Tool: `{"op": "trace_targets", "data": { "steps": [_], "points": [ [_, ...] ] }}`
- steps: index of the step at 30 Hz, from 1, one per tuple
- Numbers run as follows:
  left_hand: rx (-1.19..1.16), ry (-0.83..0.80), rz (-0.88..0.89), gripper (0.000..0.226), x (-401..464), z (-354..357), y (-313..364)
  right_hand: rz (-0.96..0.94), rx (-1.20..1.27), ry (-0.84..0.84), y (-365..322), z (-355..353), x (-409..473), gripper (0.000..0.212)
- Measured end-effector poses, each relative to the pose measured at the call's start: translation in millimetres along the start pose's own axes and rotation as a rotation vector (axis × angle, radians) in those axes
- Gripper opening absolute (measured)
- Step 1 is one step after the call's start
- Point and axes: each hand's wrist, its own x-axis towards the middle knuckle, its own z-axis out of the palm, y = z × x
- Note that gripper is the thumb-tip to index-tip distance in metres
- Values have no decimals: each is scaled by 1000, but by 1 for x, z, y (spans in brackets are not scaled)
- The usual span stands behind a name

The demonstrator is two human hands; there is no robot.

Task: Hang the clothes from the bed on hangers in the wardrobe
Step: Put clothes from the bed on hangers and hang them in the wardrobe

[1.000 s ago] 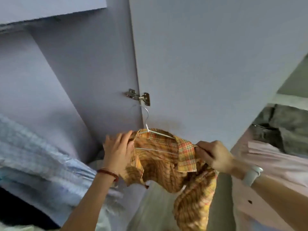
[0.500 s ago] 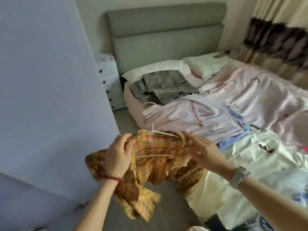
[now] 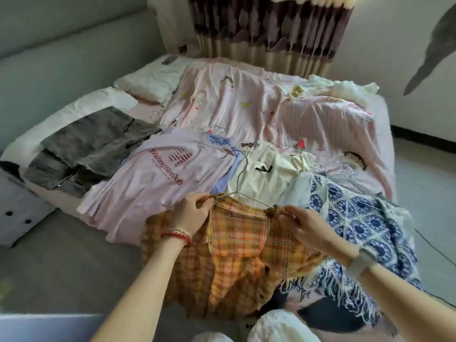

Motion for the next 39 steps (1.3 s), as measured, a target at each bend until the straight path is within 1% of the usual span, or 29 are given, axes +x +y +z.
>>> {"op": "trace_targets", "data": {
  "steps": [3,6,8,11,14,16,18,20,21,23,26,29,31,36,39],
  "points": [
    [36,131,85,20,34,10,30,-1,76,170,8,-12,15,17],
    [164,266,135,17,56,0,25,-22,157,224,-6,-6,45,17],
    [255,379,121,17,63,-16,8,-48,178,233,-24,6,71,19],
    [350,567,50,23,66,-54,-22,-128,219,214,-68,27,108,20],
    [434,784,58,20,74,-102,-55,-206,301,168,-120,42,143,22],
    [426,911,77,21,86,-134,-71,-269,366,149,-152,46,169,21],
    [421,1002,96,21,106,-160,-83,-315,412,139,-178,48,197,20],
    [431,1021,135,22,137,-176,-91,-312,463,136,-195,51,228,22],
    [424,991,151,24,157,-179,-95,-296,486,144,-199,51,244,23],
    [385,873,159,32,198,-177,-104,-232,511,168,-199,54,279,21],
    [274,604,137,46,261,-152,-117,-104,484,238,-178,57,334,21],
    [164,317,70,46,310,-107,-130,56,472,300,-138,60,385,6],
    [132,148,36,49,334,-68,-144,147,427,356,-104,63,416,18],
    [213,-243,-58,55,369,34,-183,297,212,322,-15,89,482,21],
    [296,-395,-95,57,381,79,-206,361,178,337,27,107,513,21]
  ]
}}
